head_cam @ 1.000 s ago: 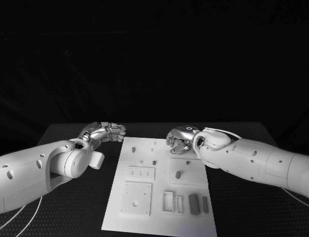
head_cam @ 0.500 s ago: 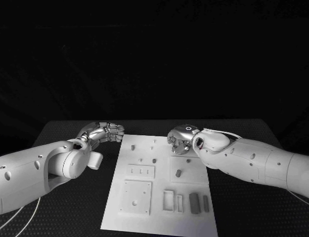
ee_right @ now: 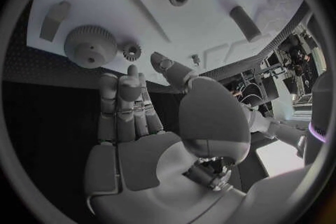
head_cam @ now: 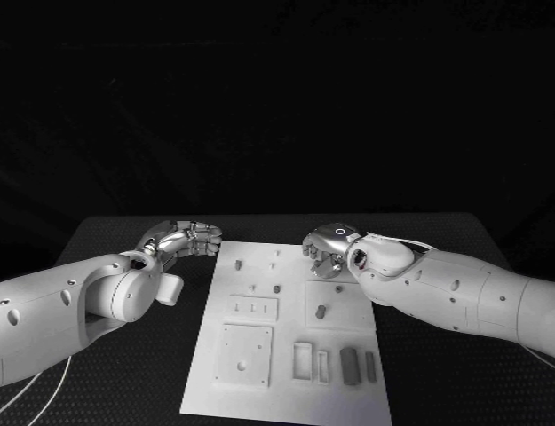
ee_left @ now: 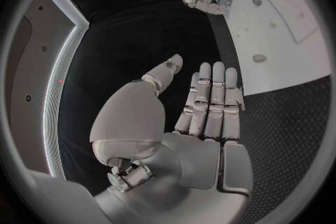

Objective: Assemble the parts on the task board

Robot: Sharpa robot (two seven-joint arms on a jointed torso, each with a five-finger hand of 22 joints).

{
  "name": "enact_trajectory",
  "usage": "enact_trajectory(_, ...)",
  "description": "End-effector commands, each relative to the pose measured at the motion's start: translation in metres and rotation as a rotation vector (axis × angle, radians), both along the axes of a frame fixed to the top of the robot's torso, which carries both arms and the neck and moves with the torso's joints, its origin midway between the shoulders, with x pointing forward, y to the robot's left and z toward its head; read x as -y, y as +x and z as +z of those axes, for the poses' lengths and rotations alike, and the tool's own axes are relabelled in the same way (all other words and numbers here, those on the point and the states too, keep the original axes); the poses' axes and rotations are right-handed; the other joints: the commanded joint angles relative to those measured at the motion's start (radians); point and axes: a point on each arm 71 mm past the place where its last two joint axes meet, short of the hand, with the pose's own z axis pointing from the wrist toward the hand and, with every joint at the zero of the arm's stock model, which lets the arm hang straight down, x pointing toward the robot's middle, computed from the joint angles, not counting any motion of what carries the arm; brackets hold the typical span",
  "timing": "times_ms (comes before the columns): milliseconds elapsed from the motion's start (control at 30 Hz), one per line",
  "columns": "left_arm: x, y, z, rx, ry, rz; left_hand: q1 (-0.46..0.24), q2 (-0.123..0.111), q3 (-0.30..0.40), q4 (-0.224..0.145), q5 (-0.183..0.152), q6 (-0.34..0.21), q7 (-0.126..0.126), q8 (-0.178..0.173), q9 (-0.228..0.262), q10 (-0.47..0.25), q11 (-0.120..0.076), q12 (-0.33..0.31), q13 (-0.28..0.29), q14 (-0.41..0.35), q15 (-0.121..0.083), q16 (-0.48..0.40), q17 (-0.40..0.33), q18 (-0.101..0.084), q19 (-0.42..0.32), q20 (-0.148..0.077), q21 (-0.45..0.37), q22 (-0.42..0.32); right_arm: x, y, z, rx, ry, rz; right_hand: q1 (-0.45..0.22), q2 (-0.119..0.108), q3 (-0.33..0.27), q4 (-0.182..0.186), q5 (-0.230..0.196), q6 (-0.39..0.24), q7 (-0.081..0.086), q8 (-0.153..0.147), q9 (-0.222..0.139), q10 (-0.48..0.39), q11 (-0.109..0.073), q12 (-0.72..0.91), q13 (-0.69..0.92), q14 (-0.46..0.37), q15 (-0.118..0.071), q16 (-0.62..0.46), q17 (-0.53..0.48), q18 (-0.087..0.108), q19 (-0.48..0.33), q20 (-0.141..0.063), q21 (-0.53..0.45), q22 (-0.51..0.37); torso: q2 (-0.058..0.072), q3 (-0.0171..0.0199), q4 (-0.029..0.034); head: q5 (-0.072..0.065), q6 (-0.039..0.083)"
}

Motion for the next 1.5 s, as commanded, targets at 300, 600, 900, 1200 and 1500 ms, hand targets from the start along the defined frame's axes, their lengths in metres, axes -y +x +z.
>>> enact_trajectory(300, 0.0009, 0.0008, 0.0015, 0.012, -0.006, -0.016, -0.009, 0.0, 0.0, -0.007, 0.002, 0.004, 0.0, -0.007, 0.002, -0.007, -0.001, -0.008, 0.002, 0.005, 0.0, 0.003, 0.001, 0.011, -0.001, -0.004, 0.005, 0.023, 0.0041, -0.0003, -0.0007, 0.016, -0.043, -0.007, 0.002, -0.011, 0.015, 0.001, -0.006, 0.001, -0.005, -0.003, -0.001, -0.004, 0.0, -0.005, -0.003, -0.007, 0.001, 0.01, -0.004, 0.046, 0.004, -0.005, 0.005, 0.002, 0.007, 0.0012, -0.0016, -0.002, 0.003)
enact_trajectory(600, -0.0005, 0.0019, 0.0012, 0.011, -0.004, -0.013, -0.01, 0.0, 0.001, -0.007, 0.002, 0.004, 0.0, -0.008, 0.002, -0.007, 0.0, -0.009, 0.002, 0.005, -0.001, 0.003, 0.002, 0.011, -0.002, -0.004, 0.005, 0.023, 0.005, -0.0013, -0.0012, 0.01, -0.053, -0.002, 0.006, -0.015, 0.025, 0.0, -0.006, 0.003, -0.006, -0.001, 0.0, -0.002, -0.001, -0.004, -0.005, -0.008, 0.001, 0.014, -0.007, 0.046, 0.005, -0.006, 0.005, 0.003, 0.009, 0.0019, 0.0001, -0.002, 0.004)
enact_trajectory(900, -0.0008, 0.0023, 0.0009, 0.01, -0.003, -0.012, -0.01, 0.0, 0.001, -0.008, 0.002, 0.004, 0.001, -0.009, 0.003, -0.008, 0.0, -0.01, 0.003, 0.005, -0.001, 0.004, 0.002, 0.012, -0.002, -0.004, 0.006, 0.023, 0.006, -0.0015, -0.0033, -0.009, -0.075, 0.005, 0.033, -0.021, 0.054, -0.002, -0.006, 0.001, -0.014, 0.0, 0.0, -0.007, -0.003, -0.006, -0.009, -0.012, -0.001, 0.02, -0.016, 0.046, 0.004, -0.008, 0.003, 0.005, 0.011, 0.0017, -0.0005, -0.002, 0.006)
enact_trajectory(1200, -0.0016, 0.0027, 0.0008, 0.009, -0.001, -0.009, -0.012, 0.001, 0.002, -0.008, 0.002, 0.004, 0.002, -0.009, 0.003, -0.008, 0.001, -0.012, 0.003, 0.005, -0.001, 0.004, 0.002, 0.012, -0.002, -0.004, 0.006, 0.023, 0.0074, -0.0017, -0.005, -0.019, -0.095, 0.01, 0.066, -0.011, 0.093, 0.002, -0.008, 0.011, -0.019, 0.008, 0.004, 0.012, -0.009, 0.003, -0.007, -0.013, -0.007, 0.027, -0.026, 0.046, 0.005, -0.007, 0.003, 0.008, 0.012, 0.0018, -0.0001, -0.003, 0.005)
enact_trajectory(1500, -0.0018, 0.003, 0.0006, 0.009, -0.001, -0.009, -0.013, 0.001, 0.002, -0.008, 0.002, 0.004, 0.003, -0.01, 0.004, -0.008, 0.001, -0.013, 0.004, 0.005, -0.001, 0.004, 0.002, 0.012, -0.002, -0.004, 0.007, 0.023, 0.0065, -0.0018, -0.0039, -0.003, -0.089, 0.012, 0.063, -0.005, 0.101, 0.002, -0.009, 0.032, -0.013, 0.022, 0.012, 0.051, -0.014, 0.018, 0.006, -0.016, -0.012, 0.035, -0.032, 0.046, 0.005, -0.008, 0.005, 0.012, 0.013, 0.0024, -0.0002, -0.003, 0.007)
